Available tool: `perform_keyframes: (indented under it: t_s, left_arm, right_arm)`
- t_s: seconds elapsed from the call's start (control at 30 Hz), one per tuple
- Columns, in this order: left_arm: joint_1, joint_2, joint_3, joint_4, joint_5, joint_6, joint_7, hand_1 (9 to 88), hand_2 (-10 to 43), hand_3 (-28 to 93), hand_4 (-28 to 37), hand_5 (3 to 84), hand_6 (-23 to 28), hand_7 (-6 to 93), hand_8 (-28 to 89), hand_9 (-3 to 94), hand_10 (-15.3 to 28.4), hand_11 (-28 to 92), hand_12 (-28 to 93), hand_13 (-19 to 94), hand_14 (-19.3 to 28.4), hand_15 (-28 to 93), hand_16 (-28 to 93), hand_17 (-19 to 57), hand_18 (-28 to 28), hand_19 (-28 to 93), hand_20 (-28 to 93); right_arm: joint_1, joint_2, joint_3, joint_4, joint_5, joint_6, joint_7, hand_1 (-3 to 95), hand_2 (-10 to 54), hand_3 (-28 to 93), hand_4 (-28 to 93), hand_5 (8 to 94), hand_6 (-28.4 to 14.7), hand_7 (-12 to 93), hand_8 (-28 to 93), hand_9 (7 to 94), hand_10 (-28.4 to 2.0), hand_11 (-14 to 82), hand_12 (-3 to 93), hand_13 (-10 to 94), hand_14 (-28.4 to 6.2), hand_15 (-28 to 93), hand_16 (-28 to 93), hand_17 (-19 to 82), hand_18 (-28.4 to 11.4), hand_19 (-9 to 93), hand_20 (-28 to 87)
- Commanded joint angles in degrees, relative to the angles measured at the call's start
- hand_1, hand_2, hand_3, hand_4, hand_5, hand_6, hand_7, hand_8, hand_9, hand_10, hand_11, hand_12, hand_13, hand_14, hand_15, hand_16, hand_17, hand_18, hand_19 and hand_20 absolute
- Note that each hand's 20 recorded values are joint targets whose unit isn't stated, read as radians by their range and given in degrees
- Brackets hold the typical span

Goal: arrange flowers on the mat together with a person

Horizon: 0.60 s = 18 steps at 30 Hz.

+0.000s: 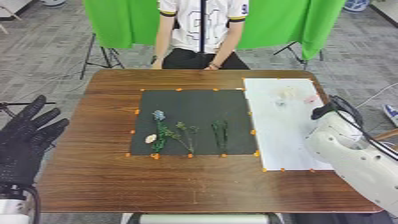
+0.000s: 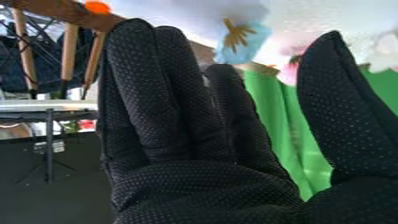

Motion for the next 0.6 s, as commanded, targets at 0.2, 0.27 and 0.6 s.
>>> perform_keyframes:
  t_s: [0.2, 0.27, 0.6]
  left_arm:
    - [1.32, 1.4, 0.34, 0.08, -1.1, 0.17, 1.69, 21.1, 6.4, 76, -24.3, 32.1, 4.6, 9.4, -8, 31.2, 14.8, 17, 12, 21, 22.3, 46, -5, -8.3, 19.4, 42, 19]
    - [1.36, 1.46, 0.49, 0.07, -1.34, 0.44, 2.15, 21.1, 6.4, 76, -24.2, 32.0, 4.6, 9.4, -8, 31.2, 14.8, 17, 12, 21, 22.4, 46, -5, -8.3, 19.4, 42, 19]
    - [3.08, 4.54, 0.18, 0.04, -4.29, 1.97, 5.39, 21.1, 6.4, 76, -24.2, 32.0, 4.7, 9.2, -8, 31.2, 14.8, 17, 12, 21, 22.3, 46, -5, -8.3, 19.4, 42, 19]
  right_arm:
    - [4.84, -0.03, -5.57, 3.65, 0.58, -1.51, -2.22, 39.0, -5.4, 68, -21, 54.7, -5.0, 9, -10, 69.8, -21.5, 24.8, 15.5, 63, -20.0, 61, 9, 24, -28.4, 81, -22]
    - [5.38, -0.21, -6.19, 4.21, 0.47, -1.68, -2.4, 41.2, -6.2, 68, -21, 57.9, -4.1, 10, -11, 70.5, -20.4, 25.3, 15.5, 64, -19.1, 60, 8, 25, -28.4, 80, -21]
    - [5.39, -0.9, -7.99, 5.78, -2.1, -1.81, -3.76, 60.4, -9.5, 63, -28, 73.4, -2.6, 15, -1, 85.5, -11.0, 8.8, 29.2, 72, -11.3, 49, 19, 25, -28.2, 76, -2]
